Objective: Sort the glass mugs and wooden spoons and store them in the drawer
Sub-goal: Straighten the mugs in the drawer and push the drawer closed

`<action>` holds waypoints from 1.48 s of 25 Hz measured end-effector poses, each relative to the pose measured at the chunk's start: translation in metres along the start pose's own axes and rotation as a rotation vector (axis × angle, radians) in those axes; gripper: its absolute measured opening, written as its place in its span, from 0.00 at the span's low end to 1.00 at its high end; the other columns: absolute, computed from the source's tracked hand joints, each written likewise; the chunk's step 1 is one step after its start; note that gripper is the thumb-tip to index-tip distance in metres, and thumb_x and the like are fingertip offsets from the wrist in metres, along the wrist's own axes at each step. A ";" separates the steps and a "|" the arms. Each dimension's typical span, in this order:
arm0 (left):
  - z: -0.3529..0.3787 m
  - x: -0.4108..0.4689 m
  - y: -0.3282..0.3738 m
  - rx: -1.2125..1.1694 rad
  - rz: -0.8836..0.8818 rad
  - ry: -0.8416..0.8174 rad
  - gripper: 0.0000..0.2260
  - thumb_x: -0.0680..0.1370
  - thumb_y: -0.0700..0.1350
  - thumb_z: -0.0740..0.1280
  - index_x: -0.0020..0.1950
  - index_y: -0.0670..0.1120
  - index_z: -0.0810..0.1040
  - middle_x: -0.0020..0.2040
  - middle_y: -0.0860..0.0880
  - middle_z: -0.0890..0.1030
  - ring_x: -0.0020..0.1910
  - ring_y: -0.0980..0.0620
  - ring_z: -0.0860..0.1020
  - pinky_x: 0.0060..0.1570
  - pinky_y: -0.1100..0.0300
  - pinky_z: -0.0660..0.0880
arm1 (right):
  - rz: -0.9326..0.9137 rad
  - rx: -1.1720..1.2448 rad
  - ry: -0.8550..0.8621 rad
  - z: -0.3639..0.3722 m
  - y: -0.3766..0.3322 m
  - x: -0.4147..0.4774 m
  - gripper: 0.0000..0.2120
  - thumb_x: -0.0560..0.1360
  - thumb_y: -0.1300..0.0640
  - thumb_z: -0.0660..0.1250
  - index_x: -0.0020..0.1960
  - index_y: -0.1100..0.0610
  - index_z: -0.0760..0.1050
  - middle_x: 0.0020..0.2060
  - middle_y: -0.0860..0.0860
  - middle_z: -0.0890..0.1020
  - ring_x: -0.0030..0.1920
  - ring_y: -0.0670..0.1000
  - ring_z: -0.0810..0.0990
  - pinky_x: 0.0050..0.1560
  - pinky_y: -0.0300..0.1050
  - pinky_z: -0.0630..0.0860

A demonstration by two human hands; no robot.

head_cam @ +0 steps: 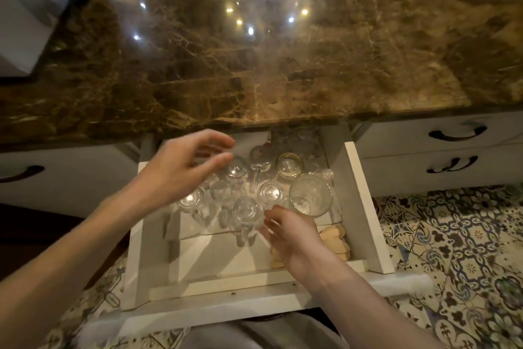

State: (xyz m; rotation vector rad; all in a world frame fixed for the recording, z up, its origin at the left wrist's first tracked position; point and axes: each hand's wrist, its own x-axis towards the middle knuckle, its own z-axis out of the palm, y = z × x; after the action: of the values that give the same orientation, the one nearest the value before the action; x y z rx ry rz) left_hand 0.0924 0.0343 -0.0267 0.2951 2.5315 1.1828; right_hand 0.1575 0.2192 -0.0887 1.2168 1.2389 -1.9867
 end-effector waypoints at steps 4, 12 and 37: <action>-0.032 0.048 0.008 0.222 0.187 0.436 0.12 0.78 0.52 0.63 0.59 0.49 0.76 0.55 0.53 0.77 0.54 0.55 0.76 0.53 0.62 0.74 | -0.154 0.066 -0.120 -0.009 -0.005 -0.031 0.09 0.74 0.68 0.66 0.53 0.62 0.78 0.48 0.56 0.83 0.50 0.53 0.82 0.52 0.44 0.80; -0.038 0.091 -0.026 0.590 0.020 0.659 0.22 0.79 0.57 0.55 0.70 0.48 0.68 0.70 0.48 0.70 0.69 0.48 0.67 0.69 0.52 0.61 | -0.354 0.328 -0.283 0.011 0.007 -0.078 0.08 0.75 0.53 0.66 0.44 0.55 0.82 0.41 0.52 0.83 0.42 0.48 0.82 0.45 0.42 0.80; -0.008 0.065 -0.027 0.629 0.005 0.494 0.22 0.82 0.52 0.49 0.74 0.46 0.60 0.75 0.47 0.61 0.75 0.49 0.57 0.74 0.51 0.50 | 0.208 0.846 0.133 -0.030 0.125 -0.049 0.18 0.78 0.48 0.53 0.52 0.60 0.74 0.47 0.61 0.80 0.50 0.56 0.78 0.60 0.51 0.72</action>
State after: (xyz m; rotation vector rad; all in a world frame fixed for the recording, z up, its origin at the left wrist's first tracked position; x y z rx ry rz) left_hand 0.0283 0.0317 -0.0562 0.1620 3.2950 0.4546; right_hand 0.2903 0.1857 -0.1062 1.7838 0.2493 -2.3602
